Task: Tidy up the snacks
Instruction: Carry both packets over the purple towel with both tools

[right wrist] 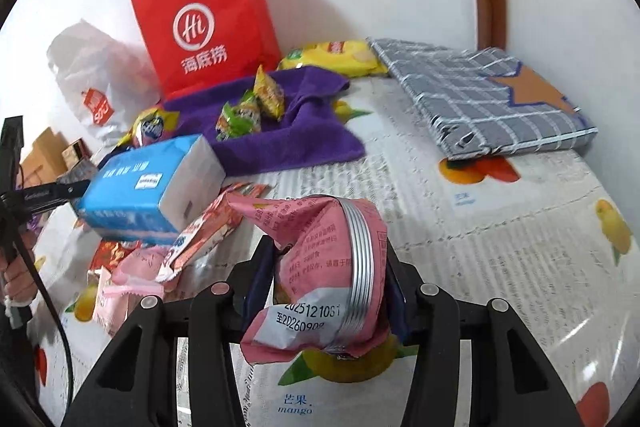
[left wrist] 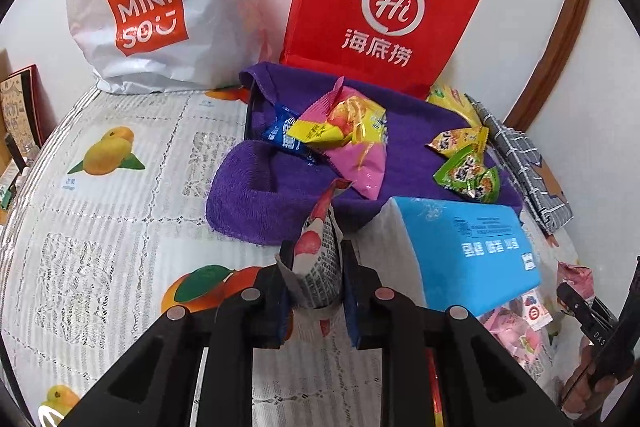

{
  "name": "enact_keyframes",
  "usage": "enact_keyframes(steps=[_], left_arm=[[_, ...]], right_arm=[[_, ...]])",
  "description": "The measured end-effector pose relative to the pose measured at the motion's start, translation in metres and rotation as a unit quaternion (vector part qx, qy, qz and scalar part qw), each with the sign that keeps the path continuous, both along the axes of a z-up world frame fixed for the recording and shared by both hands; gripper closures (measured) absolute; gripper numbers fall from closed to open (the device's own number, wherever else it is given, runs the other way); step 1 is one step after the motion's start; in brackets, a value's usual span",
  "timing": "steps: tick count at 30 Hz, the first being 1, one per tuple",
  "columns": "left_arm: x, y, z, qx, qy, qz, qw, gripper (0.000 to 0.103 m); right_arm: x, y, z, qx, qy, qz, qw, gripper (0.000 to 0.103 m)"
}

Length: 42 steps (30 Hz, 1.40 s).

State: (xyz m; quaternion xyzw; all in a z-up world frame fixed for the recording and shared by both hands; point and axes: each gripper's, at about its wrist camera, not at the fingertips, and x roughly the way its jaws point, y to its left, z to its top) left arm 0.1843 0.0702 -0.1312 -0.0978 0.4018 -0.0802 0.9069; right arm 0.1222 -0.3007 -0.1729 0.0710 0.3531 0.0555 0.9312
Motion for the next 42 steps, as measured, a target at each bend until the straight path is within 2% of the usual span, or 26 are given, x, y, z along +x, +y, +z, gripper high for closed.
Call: enact_keyframes(steps=[2,6,9,19,22,29,37,42], left_arm=[[-0.002,0.0,0.002,-0.001,-0.002,-0.004,1.0,0.083],[-0.004,-0.002,0.005,0.006,0.012,-0.008,0.9999,0.083],[-0.01,-0.003,0.012,-0.006,0.016,-0.017,0.9997,0.083],[-0.034,-0.02,0.059,0.023,-0.007,-0.027,0.9993,0.083],[-0.036,-0.024,0.074,0.015,-0.014,-0.031,0.9993,0.083],[-0.024,-0.034,0.103,0.028,-0.024,-0.021,0.9991,0.083],[0.009,-0.038,0.131,0.052,-0.041,-0.003,0.9978,0.083],[0.038,-0.037,0.141,0.044,-0.056,0.008,0.9974,0.083]], right_arm=[[-0.001,0.004,0.007,0.005,-0.003,0.002,1.0,0.054],[0.0,0.017,0.024,-0.019,-0.01,0.004,1.0,0.054],[0.004,0.027,0.038,-0.025,-0.017,0.014,0.999,0.054],[0.025,0.062,0.084,-0.044,-0.051,0.037,0.997,0.054],[0.035,0.07,0.099,-0.051,-0.059,0.037,0.996,0.054],[0.061,0.079,0.131,-0.036,-0.08,0.048,0.995,0.054],[0.097,0.096,0.158,-0.034,-0.099,0.06,0.993,0.054],[0.128,0.109,0.168,-0.032,-0.103,0.069,0.992,0.054]])
